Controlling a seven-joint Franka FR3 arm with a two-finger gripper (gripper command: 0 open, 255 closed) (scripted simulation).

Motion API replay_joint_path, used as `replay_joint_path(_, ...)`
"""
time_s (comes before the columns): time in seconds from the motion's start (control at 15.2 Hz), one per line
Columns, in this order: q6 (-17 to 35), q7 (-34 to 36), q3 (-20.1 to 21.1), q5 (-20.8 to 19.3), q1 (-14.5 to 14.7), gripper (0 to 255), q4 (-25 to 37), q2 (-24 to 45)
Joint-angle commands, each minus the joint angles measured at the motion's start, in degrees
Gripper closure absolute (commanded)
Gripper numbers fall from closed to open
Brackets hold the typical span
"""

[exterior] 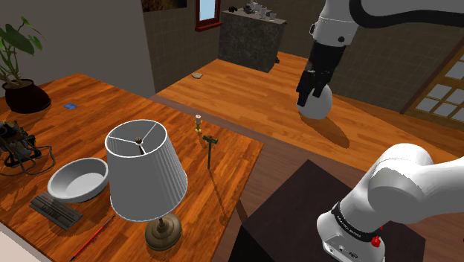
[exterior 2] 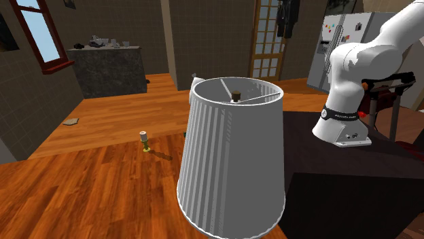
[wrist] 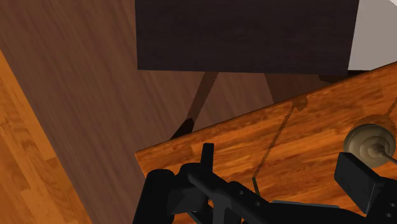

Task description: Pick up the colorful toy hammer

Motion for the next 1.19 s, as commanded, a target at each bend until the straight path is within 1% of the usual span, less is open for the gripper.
replay_joint_path(0.0,0.0,0.0,0.0,0.0,0.0,0,0.0,0.0)
replay_joint_path(0.26,8.1,0.2,0.5,0.4,0.5,0,-1.6,6.2)
replay_joint_path(0.53,16.0,0.3,1.1,0.7,0.9,0,-1.9,13.4)
replay_joint_path(0.79,23.3,0.5,1.6,0.8,1.3,0,-0.9,21.4)
replay_joint_path(1.12,31.2,0.8,2.3,0.7,1.7,0,2.3,32.1)
